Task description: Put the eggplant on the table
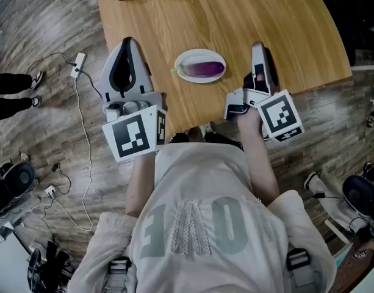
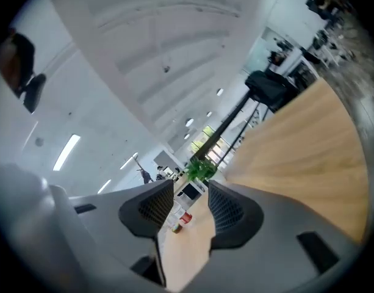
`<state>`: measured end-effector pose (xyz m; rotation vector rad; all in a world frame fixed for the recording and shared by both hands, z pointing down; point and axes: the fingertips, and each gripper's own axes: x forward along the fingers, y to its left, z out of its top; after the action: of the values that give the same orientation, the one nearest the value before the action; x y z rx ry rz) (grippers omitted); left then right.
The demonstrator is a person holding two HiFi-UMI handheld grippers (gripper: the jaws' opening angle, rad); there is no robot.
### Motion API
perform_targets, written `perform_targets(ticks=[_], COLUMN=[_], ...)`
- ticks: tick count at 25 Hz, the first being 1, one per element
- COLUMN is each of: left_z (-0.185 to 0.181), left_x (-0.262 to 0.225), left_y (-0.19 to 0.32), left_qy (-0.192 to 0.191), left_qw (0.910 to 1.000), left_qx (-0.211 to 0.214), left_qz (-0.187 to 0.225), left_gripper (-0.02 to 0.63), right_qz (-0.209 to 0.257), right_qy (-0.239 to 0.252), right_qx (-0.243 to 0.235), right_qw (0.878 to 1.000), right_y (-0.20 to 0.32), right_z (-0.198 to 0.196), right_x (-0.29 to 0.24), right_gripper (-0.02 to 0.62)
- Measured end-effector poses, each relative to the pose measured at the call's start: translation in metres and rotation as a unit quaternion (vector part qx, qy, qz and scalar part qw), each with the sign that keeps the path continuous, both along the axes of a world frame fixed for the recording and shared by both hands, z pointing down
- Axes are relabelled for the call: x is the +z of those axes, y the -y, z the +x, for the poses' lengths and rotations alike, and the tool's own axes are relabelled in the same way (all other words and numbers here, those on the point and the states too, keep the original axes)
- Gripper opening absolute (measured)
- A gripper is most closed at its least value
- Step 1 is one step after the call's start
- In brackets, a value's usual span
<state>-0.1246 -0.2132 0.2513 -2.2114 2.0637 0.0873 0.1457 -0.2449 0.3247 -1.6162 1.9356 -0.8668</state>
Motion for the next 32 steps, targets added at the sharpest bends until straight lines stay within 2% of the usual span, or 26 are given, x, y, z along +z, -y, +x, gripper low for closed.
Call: perform_targets(ticks=[2, 5, 7, 11, 14, 17, 20, 27, 32], left_z=[0.005, 0.01, 0.016, 0.028, 0.035, 0.041, 0.049, 0.056, 0.056], left_x=[-0.002, -0.004, -0.005, -0.008, -0.011, -0.014, -0.013, -0.015, -0.013], left_y=[0.0, -0.001, -0.003, -0.005, -0.006, -0.007, -0.008, -0.009, -0.007], left_qy=[0.002, 0.004, 0.005, 0.011, 0.016, 0.022, 0.022, 0.027, 0.027], left_qw=[1.0, 0.9999, 0.9998, 0.9994, 0.9988, 0.9981, 0.9977, 0.997, 0.9972], left_qx=[0.005, 0.012, 0.018, 0.032, 0.043, 0.052, 0.06, 0.069, 0.067], left_qz=[0.003, 0.005, 0.005, 0.011, 0.019, 0.024, 0.021, 0.021, 0.02], left_gripper=[0.009, 0.009, 0.009, 0.009, 0.009, 0.009, 0.009, 0.009, 0.009], right_qz=[0.05, 0.124, 0.157, 0.2, 0.215, 0.206, 0.191, 0.179, 0.175], right_qy=[-0.069, -0.156, -0.214, -0.33, -0.368, -0.371, -0.36, -0.377, -0.377], right_qx=[-0.003, -0.014, -0.022, -0.041, -0.055, -0.073, -0.098, -0.104, -0.107], right_qw=[0.996, 0.98, 0.964, 0.922, 0.903, 0.903, 0.908, 0.903, 0.903], right_y=[-0.006, -0.016, -0.025, -0.04, -0.047, -0.046, -0.045, -0.045, -0.043], right_z=[-0.006, -0.023, -0.034, -0.055, -0.069, -0.077, -0.081, -0.083, -0.084], right_x=[-0.027, -0.057, -0.069, -0.084, -0.089, -0.083, -0.072, -0.067, -0.064], right_gripper=[0.169, 0.169, 0.169, 0.162, 0.115, 0.049, 0.019, 0.018, 0.018])
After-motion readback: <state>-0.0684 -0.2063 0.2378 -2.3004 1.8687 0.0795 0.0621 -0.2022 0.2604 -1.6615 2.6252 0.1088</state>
